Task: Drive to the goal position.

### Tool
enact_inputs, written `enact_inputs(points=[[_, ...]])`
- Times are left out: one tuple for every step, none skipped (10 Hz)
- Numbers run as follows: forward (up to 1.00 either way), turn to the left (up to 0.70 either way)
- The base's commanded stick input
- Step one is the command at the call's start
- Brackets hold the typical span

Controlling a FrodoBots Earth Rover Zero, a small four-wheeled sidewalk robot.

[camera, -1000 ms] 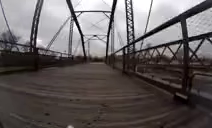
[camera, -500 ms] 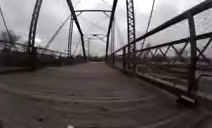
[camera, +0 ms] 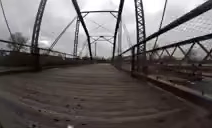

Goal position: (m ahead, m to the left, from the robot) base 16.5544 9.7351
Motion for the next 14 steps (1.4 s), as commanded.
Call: enact_inputs(points=[[1.0,0.0],[1.0,0.0],[1.0,0.0],[1.0,0.0],[1.0,0.0],[1.0,0.04],[1.0,0.32],[1.0,0.27],[1.0,0.1],[1.0,0.0],[1.0,0.0],[1.0,0.0],[1.0,0.0],[1.0,0.0]])
